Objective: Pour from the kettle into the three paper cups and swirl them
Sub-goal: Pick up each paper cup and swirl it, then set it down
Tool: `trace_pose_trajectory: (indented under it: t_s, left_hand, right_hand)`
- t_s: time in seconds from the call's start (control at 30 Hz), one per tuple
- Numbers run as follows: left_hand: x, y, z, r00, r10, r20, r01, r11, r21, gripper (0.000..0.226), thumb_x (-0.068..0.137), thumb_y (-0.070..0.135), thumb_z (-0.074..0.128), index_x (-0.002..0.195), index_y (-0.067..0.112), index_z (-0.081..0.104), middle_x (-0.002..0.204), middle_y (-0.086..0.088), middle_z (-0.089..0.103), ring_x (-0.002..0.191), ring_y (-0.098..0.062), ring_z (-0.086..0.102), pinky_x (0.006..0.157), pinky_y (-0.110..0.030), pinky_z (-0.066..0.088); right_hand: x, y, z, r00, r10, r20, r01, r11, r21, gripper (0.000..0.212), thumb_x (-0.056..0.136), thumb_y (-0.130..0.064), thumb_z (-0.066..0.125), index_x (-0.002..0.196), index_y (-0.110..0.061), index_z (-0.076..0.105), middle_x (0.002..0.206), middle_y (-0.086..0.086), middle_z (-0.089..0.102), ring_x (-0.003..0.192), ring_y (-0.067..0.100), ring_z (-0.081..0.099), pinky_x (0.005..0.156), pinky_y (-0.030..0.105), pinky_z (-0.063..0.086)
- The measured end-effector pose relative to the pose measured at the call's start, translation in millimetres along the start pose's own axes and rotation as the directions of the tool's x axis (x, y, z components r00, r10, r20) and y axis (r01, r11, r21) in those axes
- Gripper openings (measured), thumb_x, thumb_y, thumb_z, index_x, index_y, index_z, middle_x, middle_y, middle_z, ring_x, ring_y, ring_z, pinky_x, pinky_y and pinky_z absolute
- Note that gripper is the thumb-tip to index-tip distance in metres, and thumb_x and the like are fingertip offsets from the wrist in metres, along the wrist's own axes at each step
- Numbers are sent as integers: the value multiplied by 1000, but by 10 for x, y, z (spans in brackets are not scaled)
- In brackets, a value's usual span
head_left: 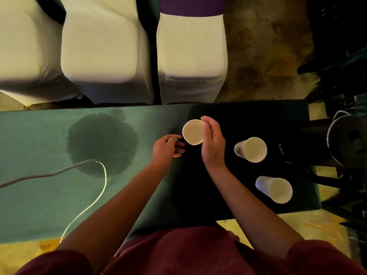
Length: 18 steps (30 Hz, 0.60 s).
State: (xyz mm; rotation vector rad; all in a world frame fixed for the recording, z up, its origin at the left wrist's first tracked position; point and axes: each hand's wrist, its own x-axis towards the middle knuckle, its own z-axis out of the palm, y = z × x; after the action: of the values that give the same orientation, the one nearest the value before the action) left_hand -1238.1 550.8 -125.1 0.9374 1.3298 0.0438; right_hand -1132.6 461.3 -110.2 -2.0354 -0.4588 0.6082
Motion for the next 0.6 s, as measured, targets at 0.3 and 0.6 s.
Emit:
trace_pose_trajectory:
  t_s: [0.3,0.6]
  left_hand:
    - [-417,-315,73,1000,-27,10,27,1000,-14,25,101,6,40,97,8,65,80,-11,71,60,-19,65,62,-29,54]
    - [-801,-749,943,978,-90,186,67,990,127,23,102,13,43,100,9,65,80,-10,71,61,-19,66,58,-28,54]
  right_hand:
    - [-368,-298,-1035,964,-261,-41,263,963,56,33,97,-2,52,128,-7,63,129,3,67,123,14,61,102,37,52]
    - [-865,440,-2064,966,-130,-225,135,991,5,36,106,-17,37,130,-10,64,131,1,65,124,8,58,103,26,46]
